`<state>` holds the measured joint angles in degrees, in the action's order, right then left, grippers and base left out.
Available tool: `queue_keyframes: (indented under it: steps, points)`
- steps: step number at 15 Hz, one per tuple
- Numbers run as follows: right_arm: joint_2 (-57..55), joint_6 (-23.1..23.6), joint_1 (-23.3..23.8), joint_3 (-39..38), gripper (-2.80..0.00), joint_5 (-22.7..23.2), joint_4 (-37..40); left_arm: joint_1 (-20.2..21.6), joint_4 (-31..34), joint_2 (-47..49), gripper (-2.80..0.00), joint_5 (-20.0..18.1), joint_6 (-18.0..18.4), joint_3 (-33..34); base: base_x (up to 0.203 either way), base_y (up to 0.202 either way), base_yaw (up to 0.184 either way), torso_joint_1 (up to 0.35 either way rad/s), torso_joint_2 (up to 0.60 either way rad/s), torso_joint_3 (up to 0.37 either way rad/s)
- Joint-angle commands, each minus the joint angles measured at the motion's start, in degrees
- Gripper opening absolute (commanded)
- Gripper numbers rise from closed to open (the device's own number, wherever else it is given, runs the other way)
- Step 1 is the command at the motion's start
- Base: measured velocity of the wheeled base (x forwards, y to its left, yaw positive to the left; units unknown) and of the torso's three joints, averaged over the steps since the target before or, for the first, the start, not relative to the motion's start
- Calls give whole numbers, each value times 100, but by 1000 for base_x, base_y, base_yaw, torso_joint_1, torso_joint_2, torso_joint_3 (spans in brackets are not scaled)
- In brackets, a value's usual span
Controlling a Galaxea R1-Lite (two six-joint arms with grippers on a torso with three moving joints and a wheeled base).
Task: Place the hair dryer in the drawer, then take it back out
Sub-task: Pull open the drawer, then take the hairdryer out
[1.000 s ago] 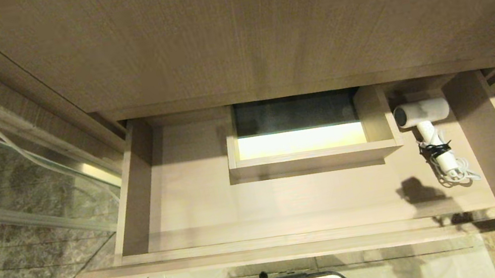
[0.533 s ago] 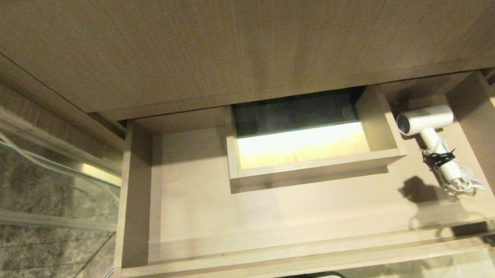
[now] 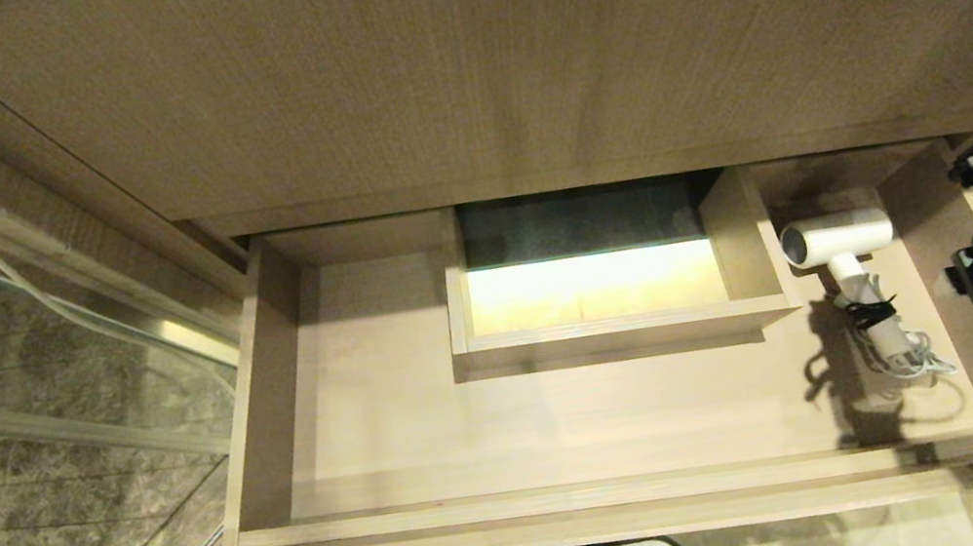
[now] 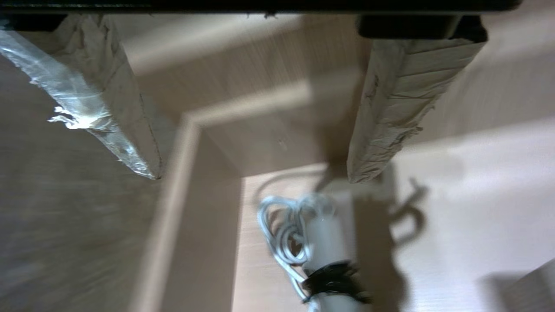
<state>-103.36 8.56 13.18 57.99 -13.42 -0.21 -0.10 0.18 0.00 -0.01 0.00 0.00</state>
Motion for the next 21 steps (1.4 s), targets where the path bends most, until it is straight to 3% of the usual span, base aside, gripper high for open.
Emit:
queue_keyframes:
  steps: [1,4,8,10,12,17,21]
  points:
    - [-2115,-548,202,747,0,-91,-186,1,-1,0,-280,1,0,9,0,0,0,0,0,0]
    - [-2874,-1005,361,1382,0,-188,-436,1,-1,0,-280,1,0,9,0,0,0,0,0,0]
    - [-3264,-1026,361,1737,0,-51,-684,1,-1,0,-280,1,0,9,0,0,0,0,0,0]
    - [-3217,-979,361,1847,0,384,-743,1,-1,0,-280,1,0,9,0,0,0,0,0,0]
    - [-3217,-979,361,1847,0,384,-743,1,-1,0,-280,1,0,9,0,0,0,0,0,0]
    - [-2123,-325,329,1685,0,795,-717,1,-1,0,-280,1,0,9,0,0,0,0,0,0]
    - [-2110,-293,325,1672,0,814,-717,1,-1,0,-280,1,0,9,0,0,0,0,0,0]
